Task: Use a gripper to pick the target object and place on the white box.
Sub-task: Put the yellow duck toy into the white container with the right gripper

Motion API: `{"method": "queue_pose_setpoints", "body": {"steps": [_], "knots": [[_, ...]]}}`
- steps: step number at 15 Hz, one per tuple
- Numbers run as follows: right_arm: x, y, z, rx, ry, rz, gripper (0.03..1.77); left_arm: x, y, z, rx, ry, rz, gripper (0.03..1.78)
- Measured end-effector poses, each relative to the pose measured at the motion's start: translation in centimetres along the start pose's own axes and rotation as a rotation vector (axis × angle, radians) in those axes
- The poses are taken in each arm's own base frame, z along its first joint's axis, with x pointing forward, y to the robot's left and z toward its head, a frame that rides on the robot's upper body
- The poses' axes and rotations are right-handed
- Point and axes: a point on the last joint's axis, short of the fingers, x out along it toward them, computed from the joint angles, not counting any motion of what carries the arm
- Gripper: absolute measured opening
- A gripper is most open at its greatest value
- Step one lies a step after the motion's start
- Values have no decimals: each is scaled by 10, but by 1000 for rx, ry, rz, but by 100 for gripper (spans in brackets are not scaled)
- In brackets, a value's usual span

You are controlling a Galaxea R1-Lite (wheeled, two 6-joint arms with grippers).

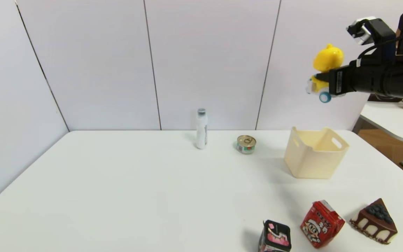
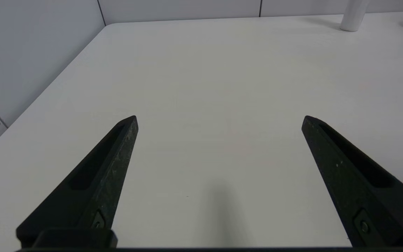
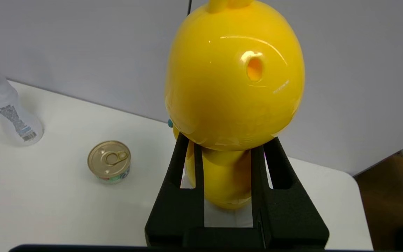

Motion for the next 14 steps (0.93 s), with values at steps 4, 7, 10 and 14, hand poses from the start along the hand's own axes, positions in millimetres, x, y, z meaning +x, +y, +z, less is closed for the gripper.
{"method": "queue_pose_setpoints", "body": {"steps": [4, 7, 10, 14], "knots": [[1, 5, -27, 45, 100, 12, 37, 0, 0, 0, 0, 0, 0, 169], [0, 9, -49, 53, 167, 23, 37, 0, 0, 0, 0, 0, 0, 169], [1, 11, -58, 72, 182, 24, 37, 0, 0, 0, 0, 0, 0, 169], [1, 13, -69, 87, 199, 20, 37, 0, 0, 0, 0, 0, 0, 169]]}}
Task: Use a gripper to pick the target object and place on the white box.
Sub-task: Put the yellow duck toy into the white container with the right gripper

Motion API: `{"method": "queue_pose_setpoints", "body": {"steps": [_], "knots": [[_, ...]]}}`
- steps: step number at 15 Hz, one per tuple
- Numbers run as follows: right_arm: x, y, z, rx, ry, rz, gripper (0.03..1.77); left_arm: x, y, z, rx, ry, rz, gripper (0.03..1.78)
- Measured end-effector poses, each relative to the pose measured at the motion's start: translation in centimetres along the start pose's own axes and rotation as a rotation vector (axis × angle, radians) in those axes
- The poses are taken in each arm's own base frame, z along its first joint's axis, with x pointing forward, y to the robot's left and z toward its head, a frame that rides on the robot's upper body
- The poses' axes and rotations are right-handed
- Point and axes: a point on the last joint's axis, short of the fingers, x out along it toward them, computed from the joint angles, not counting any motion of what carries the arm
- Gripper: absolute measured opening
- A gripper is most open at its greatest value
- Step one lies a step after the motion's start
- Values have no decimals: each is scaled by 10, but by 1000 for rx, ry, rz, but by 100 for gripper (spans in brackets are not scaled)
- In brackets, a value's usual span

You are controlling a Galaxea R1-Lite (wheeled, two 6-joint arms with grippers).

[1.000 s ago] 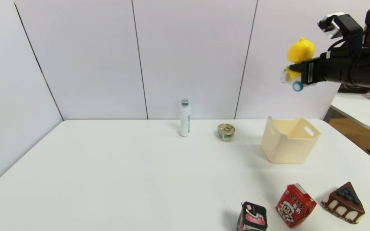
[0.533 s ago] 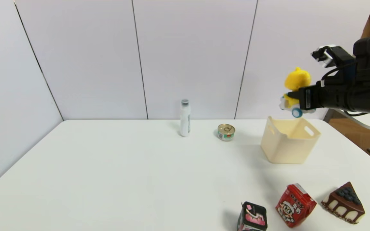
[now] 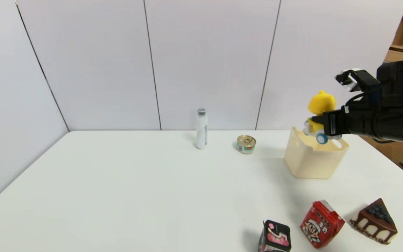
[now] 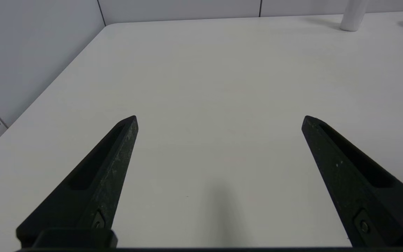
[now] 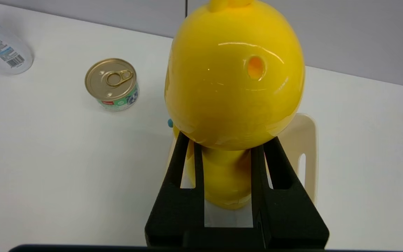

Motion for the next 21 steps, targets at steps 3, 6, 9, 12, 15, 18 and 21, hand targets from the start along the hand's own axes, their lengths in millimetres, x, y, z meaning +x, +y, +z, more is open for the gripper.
{"method": "queue_pose_setpoints", "body": {"steps": [3, 6, 9, 12, 15, 18, 21], "knots": [[4, 0, -6, 0, -11, -5, 37, 0, 0, 0, 0, 0, 0, 169], [6, -3, -10, 5, 4, -15, 37, 0, 0, 0, 0, 0, 0, 169], [9, -8, -15, 15, 26, -31, 37, 0, 0, 0, 0, 0, 0, 169], [12, -9, -21, 39, 46, -35, 37, 0, 0, 0, 0, 0, 0, 169], [18, -9, -24, 59, 50, -35, 37, 0, 0, 0, 0, 0, 0, 169], [24, -10, -25, 61, 43, -37, 37, 0, 0, 0, 0, 0, 0, 169], [30, -10, -28, 66, 47, -38, 37, 0, 0, 0, 0, 0, 0, 169]]}}
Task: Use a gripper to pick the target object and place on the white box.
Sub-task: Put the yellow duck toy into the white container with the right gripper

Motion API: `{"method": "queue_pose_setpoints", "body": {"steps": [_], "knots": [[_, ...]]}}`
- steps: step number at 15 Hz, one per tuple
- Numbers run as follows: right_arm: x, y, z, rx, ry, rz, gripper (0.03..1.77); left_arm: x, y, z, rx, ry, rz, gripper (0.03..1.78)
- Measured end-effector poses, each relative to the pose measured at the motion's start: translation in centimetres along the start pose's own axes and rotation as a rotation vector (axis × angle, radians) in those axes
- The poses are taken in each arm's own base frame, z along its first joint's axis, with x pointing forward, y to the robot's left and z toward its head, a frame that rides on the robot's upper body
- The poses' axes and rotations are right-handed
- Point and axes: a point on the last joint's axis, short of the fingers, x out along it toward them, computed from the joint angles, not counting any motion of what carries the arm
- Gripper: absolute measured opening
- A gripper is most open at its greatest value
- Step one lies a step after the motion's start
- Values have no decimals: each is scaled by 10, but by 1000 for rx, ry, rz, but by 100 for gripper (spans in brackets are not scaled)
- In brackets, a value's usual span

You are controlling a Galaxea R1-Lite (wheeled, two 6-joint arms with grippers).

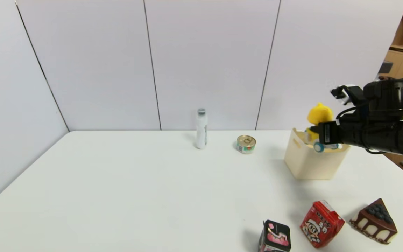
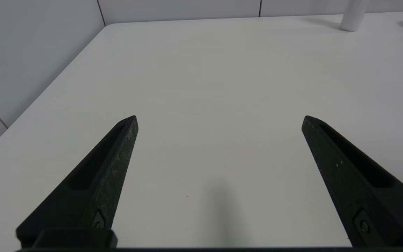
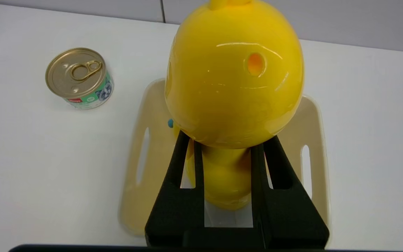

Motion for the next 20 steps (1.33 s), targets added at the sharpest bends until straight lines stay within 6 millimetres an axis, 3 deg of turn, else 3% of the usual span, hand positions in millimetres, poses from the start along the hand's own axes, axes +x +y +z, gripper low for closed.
{"method": "queue_pose_setpoints", "body": {"steps": [4, 10, 12, 15, 20], "knots": [[5, 1, -10, 1, 38, 2, 37, 0, 0, 0, 0, 0, 0, 169], [7, 1, -9, 16, 16, 1, 37, 0, 0, 0, 0, 0, 0, 169], [7, 1, -9, 17, 16, 2, 68, 0, 0, 0, 0, 0, 0, 169], [7, 1, -9, 19, 16, 2, 101, 0, 0, 0, 0, 0, 0, 169], [4, 4, -5, 13, 1, 10, 134, 0, 0, 0, 0, 0, 0, 169]]}}
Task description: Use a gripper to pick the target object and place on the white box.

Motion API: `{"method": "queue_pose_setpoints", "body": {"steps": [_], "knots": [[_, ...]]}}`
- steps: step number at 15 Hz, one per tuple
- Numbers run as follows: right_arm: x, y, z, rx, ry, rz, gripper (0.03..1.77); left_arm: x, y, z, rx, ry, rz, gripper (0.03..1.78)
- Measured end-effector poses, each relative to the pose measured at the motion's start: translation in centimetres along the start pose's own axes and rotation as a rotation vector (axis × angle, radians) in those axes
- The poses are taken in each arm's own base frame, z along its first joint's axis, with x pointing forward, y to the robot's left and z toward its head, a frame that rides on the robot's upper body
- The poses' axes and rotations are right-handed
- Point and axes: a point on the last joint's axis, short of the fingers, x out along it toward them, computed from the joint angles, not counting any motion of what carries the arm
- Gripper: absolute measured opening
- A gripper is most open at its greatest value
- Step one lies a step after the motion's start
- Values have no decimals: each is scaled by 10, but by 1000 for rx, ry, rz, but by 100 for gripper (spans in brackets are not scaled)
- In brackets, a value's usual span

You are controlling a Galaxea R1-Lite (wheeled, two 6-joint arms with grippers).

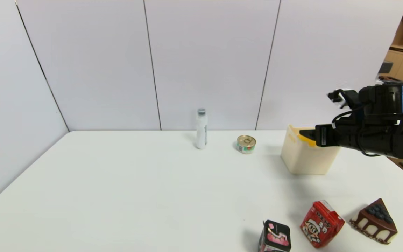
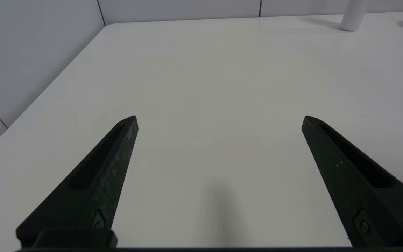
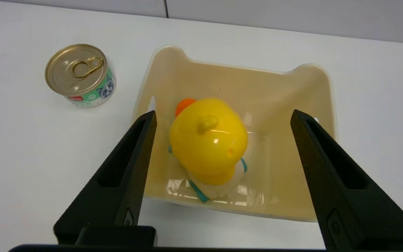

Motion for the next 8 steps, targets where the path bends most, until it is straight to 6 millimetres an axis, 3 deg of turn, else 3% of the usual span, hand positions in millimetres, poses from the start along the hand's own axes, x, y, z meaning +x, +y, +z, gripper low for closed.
{"method": "queue_pose_setpoints", "body": {"steps": [3, 8], "knots": [[-18, 4, 23, -26, -96, 14, 146, 0, 0, 0, 0, 0, 0, 169], [-83, 13, 99, -88, -422, 28, 158, 0, 0, 0, 0, 0, 0, 169]]}}
